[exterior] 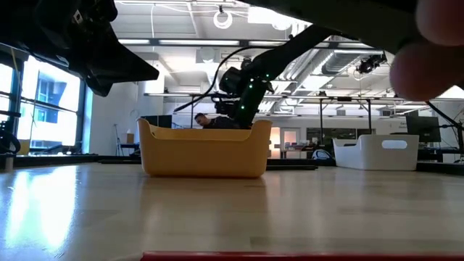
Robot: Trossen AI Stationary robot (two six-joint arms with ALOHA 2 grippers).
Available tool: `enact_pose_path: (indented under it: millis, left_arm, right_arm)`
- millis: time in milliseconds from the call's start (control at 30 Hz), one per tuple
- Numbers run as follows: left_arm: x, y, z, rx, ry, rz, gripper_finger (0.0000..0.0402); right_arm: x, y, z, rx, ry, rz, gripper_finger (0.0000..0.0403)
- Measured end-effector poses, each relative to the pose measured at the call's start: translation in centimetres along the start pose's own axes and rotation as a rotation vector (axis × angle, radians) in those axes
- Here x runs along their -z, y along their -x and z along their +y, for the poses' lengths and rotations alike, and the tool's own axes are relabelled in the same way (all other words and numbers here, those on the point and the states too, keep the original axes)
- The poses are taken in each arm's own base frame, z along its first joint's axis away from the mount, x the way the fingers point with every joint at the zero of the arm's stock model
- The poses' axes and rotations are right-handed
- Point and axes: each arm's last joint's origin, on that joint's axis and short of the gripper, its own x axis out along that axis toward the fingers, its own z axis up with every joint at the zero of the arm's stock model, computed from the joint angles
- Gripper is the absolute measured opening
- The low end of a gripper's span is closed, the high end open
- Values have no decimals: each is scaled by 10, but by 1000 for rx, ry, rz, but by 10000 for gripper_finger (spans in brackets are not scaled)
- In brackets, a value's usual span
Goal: Sort crayons/erasers/pens/pencils in bins
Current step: Put the right gray crayon into the orange bin, then put the blue pencil into the yellow bin
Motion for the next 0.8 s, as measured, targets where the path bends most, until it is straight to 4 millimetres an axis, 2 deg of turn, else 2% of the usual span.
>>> enact_pose_path:
  millis: [267, 400, 533, 667, 800]
  left_arm:
    - [0, 0, 0, -4, -4, -1, 0]
    - [0, 0, 0, -5, -19, -2, 0]
    - [0, 0, 0, -10, -19, -4, 0]
    - [0, 0, 0, -10, -19, -3, 0]
    - [0, 0, 0, -8, -19, -2, 0]
  right_arm:
    - [0, 1, 0, 14, -22, 0, 94]
    - [-5, 14, -2, 27, -18, -21, 103]
    - [-18, 49, -3, 54, 6, -91, 87]
    - [-30, 86, 1, 55, 36, -180, 47]
    - [-34, 106, 9, 54, 50, -282, 6]
